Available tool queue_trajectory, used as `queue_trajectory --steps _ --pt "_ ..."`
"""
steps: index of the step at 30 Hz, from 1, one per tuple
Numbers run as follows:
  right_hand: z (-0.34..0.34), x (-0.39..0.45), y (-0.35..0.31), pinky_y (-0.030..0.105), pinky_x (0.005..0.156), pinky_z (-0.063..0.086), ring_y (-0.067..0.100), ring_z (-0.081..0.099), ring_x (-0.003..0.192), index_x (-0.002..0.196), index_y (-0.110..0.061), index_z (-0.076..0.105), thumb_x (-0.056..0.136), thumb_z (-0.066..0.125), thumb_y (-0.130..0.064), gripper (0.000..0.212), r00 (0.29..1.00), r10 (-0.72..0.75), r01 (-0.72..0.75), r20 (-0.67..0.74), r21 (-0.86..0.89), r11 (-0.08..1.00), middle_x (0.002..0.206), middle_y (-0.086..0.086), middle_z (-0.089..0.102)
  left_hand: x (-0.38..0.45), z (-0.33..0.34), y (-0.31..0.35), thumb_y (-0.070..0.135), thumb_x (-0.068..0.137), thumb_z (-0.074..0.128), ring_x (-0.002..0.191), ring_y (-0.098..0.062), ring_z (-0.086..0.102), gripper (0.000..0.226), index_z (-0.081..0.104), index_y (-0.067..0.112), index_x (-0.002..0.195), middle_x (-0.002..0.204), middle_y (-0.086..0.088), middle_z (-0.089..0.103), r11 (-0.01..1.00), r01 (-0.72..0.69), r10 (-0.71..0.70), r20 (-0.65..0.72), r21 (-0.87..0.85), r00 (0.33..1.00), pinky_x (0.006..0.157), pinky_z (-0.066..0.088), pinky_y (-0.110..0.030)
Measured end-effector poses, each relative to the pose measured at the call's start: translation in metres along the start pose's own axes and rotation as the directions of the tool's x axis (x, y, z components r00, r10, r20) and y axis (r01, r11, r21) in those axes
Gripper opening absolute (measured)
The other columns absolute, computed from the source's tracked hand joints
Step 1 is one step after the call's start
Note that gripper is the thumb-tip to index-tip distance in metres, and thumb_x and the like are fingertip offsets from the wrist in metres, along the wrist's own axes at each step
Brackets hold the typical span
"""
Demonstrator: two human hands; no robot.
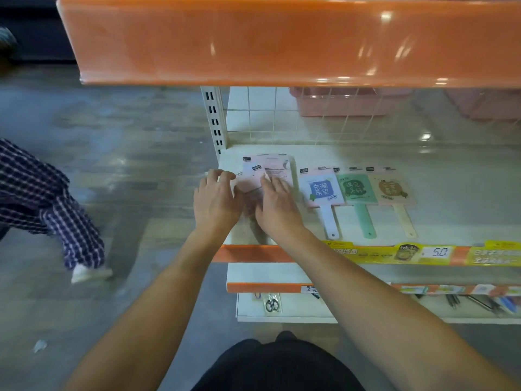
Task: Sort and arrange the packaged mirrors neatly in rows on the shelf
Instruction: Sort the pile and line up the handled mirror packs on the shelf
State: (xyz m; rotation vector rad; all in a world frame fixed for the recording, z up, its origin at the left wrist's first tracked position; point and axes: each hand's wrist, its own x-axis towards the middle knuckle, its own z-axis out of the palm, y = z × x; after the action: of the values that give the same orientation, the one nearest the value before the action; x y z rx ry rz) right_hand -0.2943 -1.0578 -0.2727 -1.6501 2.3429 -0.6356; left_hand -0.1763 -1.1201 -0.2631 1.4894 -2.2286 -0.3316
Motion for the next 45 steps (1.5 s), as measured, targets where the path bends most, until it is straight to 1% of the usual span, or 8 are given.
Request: queue_trajectory --steps 9,14,17,20,24,30,33,45 --pt "-0.007 -0.001 0.011 0.040 0.112 0.030 0.030 0.033 0.135 0.143 -0.016 0.042 0.084 0.062 -0.019 0.062 1.000 -0.015 0.015 -0.011 -0.011 1.000 0.146 0.007 0.041 0.004 0.007 0.010 0.021 0.088 0.053 0.103 -0.034 0.057 0.031 0.059 0.015 0.117 0.125 -0.007 0.054 0.999 -0.038 0.039 0.030 -0.016 0.999 0.082 0.046 -0.042" --pt "-0.020 -0.011 0.033 0.042 0.106 0.036 0.029 0.039 0.129 0.134 -0.017 0.051 0.092 0.056 -0.026 0.043 0.994 0.013 -0.015 -0.112 -0.018 1.000 0.138 0.008 0.047 0.007 0.017 0.032 0.023 0.088 0.054 0.111 -0.032 0.052 0.035 0.057 0.015 0.122 0.129 -0.006 0.051 0.999 -0.044 0.046 0.094 -0.023 0.995 0.092 0.043 -0.042" --pt "-0.028 -0.015 0.055 0.042 0.109 0.031 0.030 0.033 0.134 0.135 -0.018 0.051 0.094 0.052 -0.028 0.042 0.988 0.086 -0.096 -0.130 -0.069 0.993 0.144 0.008 0.042 0.008 0.024 0.048 0.022 0.091 0.048 0.115 -0.032 0.049 0.034 0.058 0.015 0.123 0.130 -0.007 0.051 0.997 -0.075 0.078 0.094 -0.032 0.993 0.096 0.041 -0.043" --pt "-0.033 -0.018 0.075 0.042 0.111 0.029 0.029 0.029 0.138 0.139 -0.019 0.048 0.094 0.052 -0.030 0.046 0.981 0.149 -0.162 -0.121 -0.108 0.981 0.147 0.008 0.038 0.009 0.031 0.062 0.021 0.090 0.049 0.114 -0.034 0.049 0.035 0.058 0.014 0.123 0.129 -0.010 0.052 0.993 -0.115 0.116 0.103 -0.016 0.988 0.094 0.040 -0.042" --pt "-0.036 -0.020 0.090 0.047 0.103 0.039 0.033 0.034 0.134 0.131 -0.017 0.055 0.089 0.056 -0.032 0.044 0.973 0.193 -0.206 -0.124 -0.102 0.973 0.140 0.010 0.043 0.010 0.036 0.070 0.020 0.089 0.053 0.114 -0.037 0.049 0.035 0.058 0.012 0.123 0.129 -0.012 0.052 0.991 -0.134 0.136 0.121 -0.026 0.983 0.094 0.040 -0.043" --pt "-0.033 -0.020 0.090 0.044 0.103 0.037 0.032 0.026 0.137 0.127 -0.018 0.057 0.090 0.054 -0.033 0.040 0.970 0.218 -0.232 -0.109 -0.137 0.963 0.145 0.006 0.038 0.010 0.037 0.064 0.024 0.091 0.050 0.118 -0.033 0.047 0.033 0.056 0.018 0.122 0.131 -0.006 0.050 0.998 -0.061 0.059 0.119 0.011 0.991 0.095 0.038 -0.044" --pt "-0.033 -0.019 0.085 0.043 0.103 0.037 0.030 0.029 0.135 0.125 -0.017 0.060 0.090 0.054 -0.032 0.038 0.973 0.208 -0.219 -0.098 -0.118 0.968 0.143 0.007 0.040 0.009 0.038 0.060 0.023 0.090 0.052 0.114 -0.034 0.049 0.032 0.058 0.016 0.121 0.129 -0.007 0.052 0.997 -0.072 0.071 0.094 0.005 0.993 0.094 0.039 -0.044" --pt "-0.039 -0.019 0.082 0.040 0.107 0.032 0.026 0.026 0.137 0.136 -0.020 0.050 0.094 0.050 -0.035 0.045 0.976 0.218 -0.218 -0.020 -0.124 0.968 0.146 0.006 0.037 0.010 0.037 0.069 0.022 0.090 0.052 0.114 -0.034 0.050 0.032 0.058 0.014 0.121 0.128 -0.008 0.053 0.994 -0.109 0.109 0.096 -0.011 0.989 0.094 0.040 -0.044"
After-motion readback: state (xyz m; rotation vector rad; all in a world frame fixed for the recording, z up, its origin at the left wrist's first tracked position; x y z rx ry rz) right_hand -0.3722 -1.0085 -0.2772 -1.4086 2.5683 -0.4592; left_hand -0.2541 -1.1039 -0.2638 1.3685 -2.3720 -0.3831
